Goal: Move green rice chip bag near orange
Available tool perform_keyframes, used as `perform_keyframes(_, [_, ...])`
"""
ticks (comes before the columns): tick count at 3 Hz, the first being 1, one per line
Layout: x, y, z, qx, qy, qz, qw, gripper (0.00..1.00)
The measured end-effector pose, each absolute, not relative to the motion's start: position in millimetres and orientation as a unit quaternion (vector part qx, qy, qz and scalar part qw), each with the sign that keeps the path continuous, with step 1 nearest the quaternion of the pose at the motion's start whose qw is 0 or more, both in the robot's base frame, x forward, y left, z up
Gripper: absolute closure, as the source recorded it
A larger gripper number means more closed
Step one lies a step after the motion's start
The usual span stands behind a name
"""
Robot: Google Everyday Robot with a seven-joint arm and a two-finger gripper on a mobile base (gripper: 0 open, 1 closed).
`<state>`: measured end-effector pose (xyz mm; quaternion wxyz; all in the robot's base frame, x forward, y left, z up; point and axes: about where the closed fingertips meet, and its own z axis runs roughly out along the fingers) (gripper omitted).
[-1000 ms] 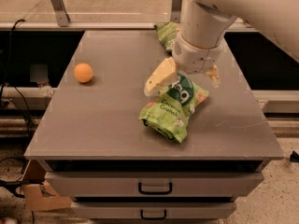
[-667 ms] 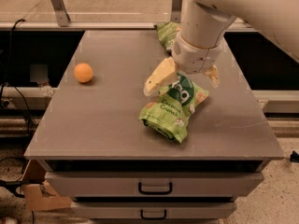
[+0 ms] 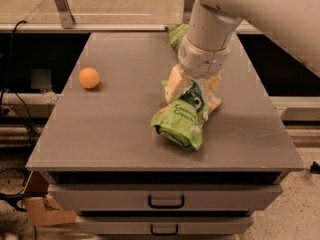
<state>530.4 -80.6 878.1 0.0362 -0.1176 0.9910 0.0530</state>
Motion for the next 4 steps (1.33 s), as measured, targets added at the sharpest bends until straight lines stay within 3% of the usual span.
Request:
perform_keyframes(2, [539.4, -74.8, 885.0, -0.11, 0.99, 0.077, 0.031, 0.87])
perform_keyframes(3, [545.6, -74.6, 908.4, -0.113, 0.987, 0.092, 0.062, 1.0])
perform_keyframes(4, [554.9, -69.7, 940.2, -0.123, 0.981, 0.098, 0.113, 1.0])
